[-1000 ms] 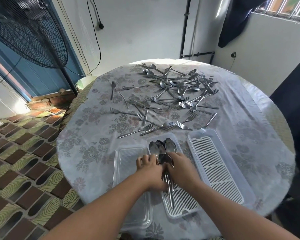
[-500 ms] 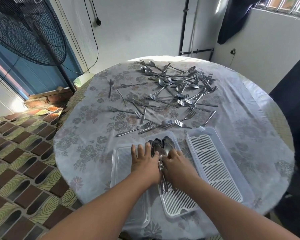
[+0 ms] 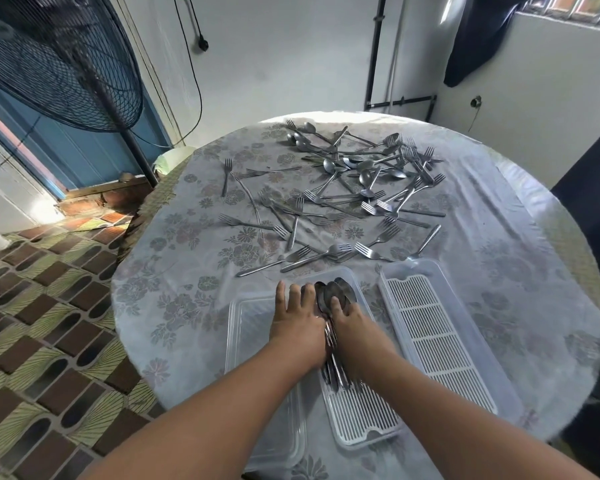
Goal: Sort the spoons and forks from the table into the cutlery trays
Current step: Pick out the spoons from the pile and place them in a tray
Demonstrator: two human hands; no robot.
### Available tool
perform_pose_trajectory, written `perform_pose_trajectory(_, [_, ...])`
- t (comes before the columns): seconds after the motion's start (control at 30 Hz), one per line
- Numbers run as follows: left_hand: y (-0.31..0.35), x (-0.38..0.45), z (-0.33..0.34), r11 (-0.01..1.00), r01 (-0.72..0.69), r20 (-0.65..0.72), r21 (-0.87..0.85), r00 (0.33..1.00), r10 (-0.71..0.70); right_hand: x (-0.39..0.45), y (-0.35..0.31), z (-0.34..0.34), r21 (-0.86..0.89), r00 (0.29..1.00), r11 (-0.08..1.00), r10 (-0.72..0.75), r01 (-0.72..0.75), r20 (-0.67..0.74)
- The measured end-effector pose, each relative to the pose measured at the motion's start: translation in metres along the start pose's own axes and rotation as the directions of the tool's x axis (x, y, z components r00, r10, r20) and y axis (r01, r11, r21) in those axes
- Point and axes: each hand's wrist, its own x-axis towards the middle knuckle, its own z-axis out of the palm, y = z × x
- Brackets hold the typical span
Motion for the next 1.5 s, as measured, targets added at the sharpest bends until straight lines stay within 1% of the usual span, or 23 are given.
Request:
perform_pose_trajectory(0.13, [-0.003, 0.004, -0.004, 0.997, 0.053, 0.026, 0.061, 0.998, -0.054, 0.004, -0.002, -0.003, -0.019, 1.0, 1.0, -0.014, 0.014, 0.021])
perform_pose_trajectory(0.23, [-0.001, 0.004, -0.005, 0.999, 0.048, 0.042, 0.011, 0.998, -0.048, 0.001, -0.006, -0.009, -0.041, 0.999, 0.999, -0.034, 0.034, 0.007])
perform_pose_trajectory(0.27, [0.0, 0.004, -0.004, 0.998, 0.054, 0.048, -0.011, 0.997, -0.053, 0.0, -0.006, -0.011, -0.087, 0.998, 0.994, -0.062, 0.062, -0.002])
perform_pose_trajectory(0.37, [0.002, 0.003, 0.001, 0.996, 0.073, 0.059, -0.047, 0.996, -0.07, 0.006, -0.002, -0.005, -0.263, 0.967, 0.941, -0.241, 0.213, -0.081])
perform_pose_trajectory(0.43, [0.002, 0.002, 0.002, 0.995, 0.071, 0.017, -0.07, 0.997, -0.07, 0.01, 0.003, -0.003, -0.297, 0.943, 0.92, -0.305, 0.255, -0.136])
perform_pose_trajectory(0.5, [0.002, 0.002, 0.001, 0.992, 0.059, -0.054, -0.115, 0.996, -0.065, 0.012, 0.006, -0.005, -0.27, 0.938, 0.923, -0.318, 0.274, -0.135])
perform_pose_trajectory(0.57, [0.002, 0.003, -0.002, 0.99, 0.034, -0.083, -0.137, 0.995, -0.046, 0.014, 0.009, -0.003, -0.228, 0.949, 0.935, -0.299, 0.27, -0.104])
perform_pose_trajectory(0.63, [0.002, 0.006, -0.002, 0.994, 0.027, -0.038, -0.106, 0.999, -0.031, 0.02, 0.011, 0.006, -0.205, 0.954, 0.937, -0.297, 0.282, -0.045])
perform_pose_trajectory(0.7, [0.0, 0.01, -0.001, 0.995, 0.047, 0.013, -0.087, 0.999, -0.046, 0.023, 0.01, 0.011, -0.184, 0.967, 0.95, -0.255, 0.251, 0.001])
perform_pose_trajectory(0.8, [-0.003, 0.012, 0.003, 0.988, 0.076, 0.003, -0.131, 0.997, -0.076, 0.017, 0.005, -0.002, -0.172, 0.97, 0.955, -0.244, 0.241, 0.005])
perform_pose_trajectory(0.87, [-0.005, 0.008, 0.005, 0.985, 0.082, -0.032, -0.154, 0.996, -0.088, 0.007, 0.003, -0.017, -0.067, 0.978, 0.976, -0.206, 0.205, -0.016])
perform_pose_trajectory(0.93, [-0.005, 0.005, 0.007, 0.977, 0.074, -0.098, -0.198, 0.991, -0.095, 0.003, 0.006, -0.02, -0.014, 0.97, 0.976, -0.219, 0.219, -0.109])
perform_pose_trajectory(1.0, [-0.004, 0.003, 0.007, 0.971, 0.047, -0.177, -0.235, 0.98, -0.09, 0.004, 0.012, -0.018, -0.116, 0.942, 0.972, -0.229, 0.206, -0.244])
perform_pose_trajectory(1.07, [-0.001, 0.002, 0.007, 0.965, -0.003, -0.239, -0.262, 0.969, -0.062, 0.008, 0.019, -0.015, -0.164, 0.913, 0.982, -0.154, 0.098, -0.378])
perform_pose_trajectory(1.13, [0.003, 0.0, 0.006, 0.955, -0.071, -0.274, -0.287, 0.962, -0.011, 0.008, 0.022, -0.015, -0.172, 0.906, 0.985, -0.083, 0.011, -0.415])
perform_pose_trajectory(1.23, [0.01, -0.001, 0.006, 0.951, -0.143, -0.259, -0.275, 0.963, 0.07, 0.008, 0.024, -0.008, -0.201, 0.93, 0.98, -0.065, -0.009, -0.362])
perform_pose_trajectory(1.33, [0.012, 0.001, 0.009, 0.949, -0.168, -0.186, -0.267, 0.975, 0.12, 0.004, 0.027, -0.005, -0.198, 0.957, 0.979, -0.02, -0.039, -0.288])
perform_pose_trajectory(1.43, [0.011, 0.002, 0.013, 0.967, -0.137, -0.067, -0.213, 0.99, 0.125, 0.008, 0.03, -0.005, -0.2, 0.979, 0.975, 0.061, -0.1, -0.193])
perform_pose_trajectory(1.5, [0.009, 0.004, 0.013, 0.98, -0.092, -0.037, -0.178, 0.996, 0.086, 0.011, 0.029, -0.007, -0.191, 0.983, 0.974, 0.096, -0.126, -0.16])
